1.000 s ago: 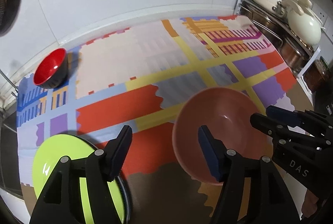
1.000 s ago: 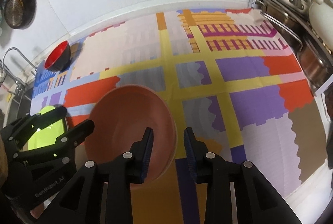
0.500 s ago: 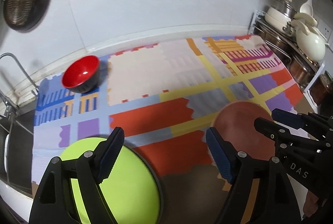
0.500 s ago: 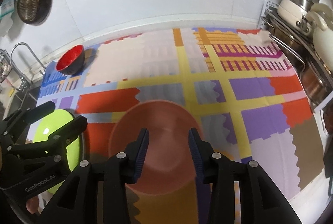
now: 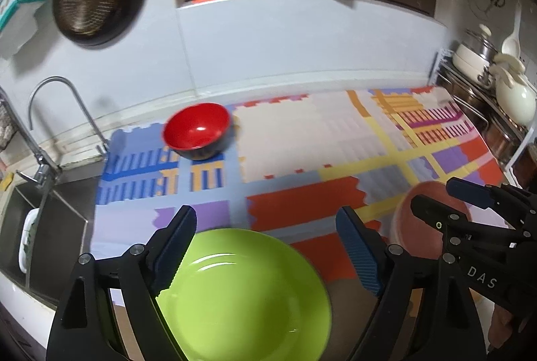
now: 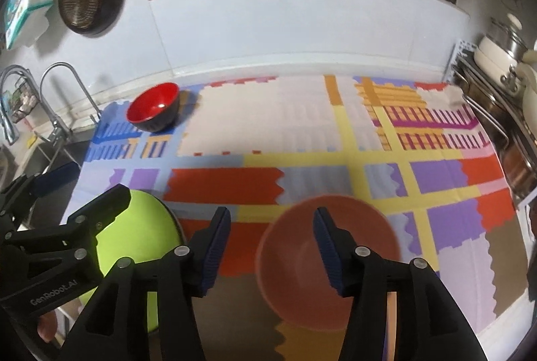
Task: Organize plates and bowls
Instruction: 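Move both tools to the rim of the red bowl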
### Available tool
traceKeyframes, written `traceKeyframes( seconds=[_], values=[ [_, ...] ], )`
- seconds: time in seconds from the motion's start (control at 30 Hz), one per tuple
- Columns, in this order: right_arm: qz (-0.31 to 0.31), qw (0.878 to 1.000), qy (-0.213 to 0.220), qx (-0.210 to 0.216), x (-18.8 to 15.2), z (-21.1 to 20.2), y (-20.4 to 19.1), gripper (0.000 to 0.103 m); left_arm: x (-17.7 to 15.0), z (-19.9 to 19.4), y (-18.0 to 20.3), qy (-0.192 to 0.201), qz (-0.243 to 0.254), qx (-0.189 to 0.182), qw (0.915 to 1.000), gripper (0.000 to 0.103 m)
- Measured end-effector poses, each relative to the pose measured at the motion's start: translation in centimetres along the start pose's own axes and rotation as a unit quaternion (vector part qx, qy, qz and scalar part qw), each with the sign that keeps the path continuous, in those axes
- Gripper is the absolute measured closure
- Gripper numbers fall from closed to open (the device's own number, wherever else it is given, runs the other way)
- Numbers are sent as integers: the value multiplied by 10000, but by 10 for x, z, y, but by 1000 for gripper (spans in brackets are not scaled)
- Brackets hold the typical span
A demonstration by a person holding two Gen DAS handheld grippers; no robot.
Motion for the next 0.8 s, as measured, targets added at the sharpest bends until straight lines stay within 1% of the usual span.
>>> traceKeyframes(
  seconds=[0.17,0.33,0.6,0.8],
  values=[
    [-86,9999,115,68,0,-2,-24,44,-5,-7,-27,101,-66,153,9998,15],
    [-145,9994,276,166,1,-2,-50,34,-7,-7,-50,150,-117,267,9995,14],
    [-184,9976,570,356,15,3,-88,33,-9,-1,-91,176,-220,448,9986,14],
    [-192,9970,607,445,26,14,-112,33,-5,7,-117,210,-254,610,9976,14]
  ],
)
Point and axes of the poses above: each gripper's, at about its wrist camera, not at the fingertips, and z roughly the way its jaws point, y to its right, x to its top, the point moved 2 cm from there along z, roughly the way its jaws point, and after that the axes turned 15 degrees about z, right-handed, at the moved point
